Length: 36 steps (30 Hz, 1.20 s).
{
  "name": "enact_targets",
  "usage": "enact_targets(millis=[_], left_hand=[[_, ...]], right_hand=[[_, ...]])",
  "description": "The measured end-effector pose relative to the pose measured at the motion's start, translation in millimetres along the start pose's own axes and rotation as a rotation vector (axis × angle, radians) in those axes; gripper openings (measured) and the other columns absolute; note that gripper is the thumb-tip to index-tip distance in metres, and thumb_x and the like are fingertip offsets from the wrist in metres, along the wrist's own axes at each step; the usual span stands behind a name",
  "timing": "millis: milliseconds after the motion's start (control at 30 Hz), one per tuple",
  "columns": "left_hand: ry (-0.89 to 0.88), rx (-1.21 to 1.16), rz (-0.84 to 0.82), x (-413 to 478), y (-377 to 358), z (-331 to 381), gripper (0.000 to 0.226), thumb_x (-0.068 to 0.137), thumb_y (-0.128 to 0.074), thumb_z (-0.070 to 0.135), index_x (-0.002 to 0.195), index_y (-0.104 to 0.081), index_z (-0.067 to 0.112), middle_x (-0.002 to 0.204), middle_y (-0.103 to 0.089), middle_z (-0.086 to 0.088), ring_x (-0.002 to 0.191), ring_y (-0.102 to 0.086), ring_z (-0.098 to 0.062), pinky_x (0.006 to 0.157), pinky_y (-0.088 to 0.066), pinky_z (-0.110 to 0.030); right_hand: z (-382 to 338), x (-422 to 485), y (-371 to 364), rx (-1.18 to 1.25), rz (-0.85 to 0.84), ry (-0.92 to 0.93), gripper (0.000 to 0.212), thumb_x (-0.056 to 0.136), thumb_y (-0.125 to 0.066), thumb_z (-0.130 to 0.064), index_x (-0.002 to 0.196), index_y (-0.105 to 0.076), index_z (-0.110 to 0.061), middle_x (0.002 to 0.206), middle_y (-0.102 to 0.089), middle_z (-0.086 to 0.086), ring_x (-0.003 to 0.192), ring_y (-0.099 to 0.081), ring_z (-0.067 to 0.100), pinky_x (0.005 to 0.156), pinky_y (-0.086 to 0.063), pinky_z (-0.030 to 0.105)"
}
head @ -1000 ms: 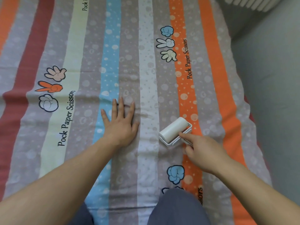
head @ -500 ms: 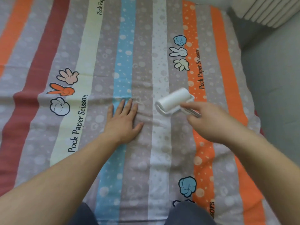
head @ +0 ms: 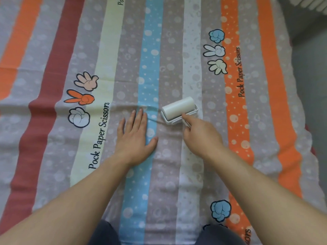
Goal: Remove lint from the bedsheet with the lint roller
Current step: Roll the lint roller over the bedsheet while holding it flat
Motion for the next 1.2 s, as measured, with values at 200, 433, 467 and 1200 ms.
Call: enact_targets(millis=[200, 433, 467, 1200], left_hand=[[-0.001, 0.019, 0.004, -3, 0, 2, 0.085, 0.096, -0.019, 0.064, 0.162, 0.009, 0.017, 0.168, 0.019, 0.002, 0.153, 0.022, -0.016, 0.123, 0.015, -0.044], [0.043, -0.002, -0.029, -19, -2, 8, 0.082, 0.100, -0.020, 0.064, 0.161, 0.012, 0.020, 0.168, 0.022, -0.001, 0.151, 0.028, -0.018, 0.122, 0.017, -0.048], [0.042, -0.005, -0.032, -22, -2, 8, 0.081, 0.100, -0.020, 0.064, 0.161, 0.011, 0.021, 0.167, 0.022, -0.001, 0.151, 0.028, -0.018, 0.122, 0.017, -0.048], [0.019, 0.004, -0.001, -1, 4, -38, 0.089, 0.091, -0.012, 0.071, 0.162, 0.008, 0.020, 0.168, 0.019, 0.001, 0.153, 0.025, -0.017, 0.122, 0.017, -0.045]], right_hand=[[28, -45, -6, -0.046, -0.020, 0.039, 0.055, 0.094, -0.040, -0.024, 0.146, -0.035, -0.041, 0.108, -0.066, 0.005, 0.090, -0.059, 0.027, 0.066, -0.045, 0.034], [69, -109, -5, -0.114, -0.085, -0.010, 0.052, 0.096, -0.039, -0.031, 0.145, -0.034, -0.046, 0.103, -0.065, -0.004, 0.079, -0.052, 0.016, 0.061, -0.039, 0.032], [73, -115, -4, -0.121, -0.102, -0.017, 0.053, 0.094, -0.039, -0.029, 0.145, -0.034, -0.046, 0.106, -0.066, -0.004, 0.083, -0.054, 0.017, 0.062, -0.039, 0.031], [-81, 25, 16, 0.071, 0.050, 0.103, 0.048, 0.097, -0.042, -0.026, 0.144, -0.040, -0.037, 0.137, -0.055, 0.003, 0.118, -0.054, 0.030, 0.093, -0.048, 0.038]])
Point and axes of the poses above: each hand's wrist, its own x-axis towards the middle knuckle, its own y-axis out of the back of the hand, z = x × y, the point moved 7 cm from there along x, towards the middle knuckle
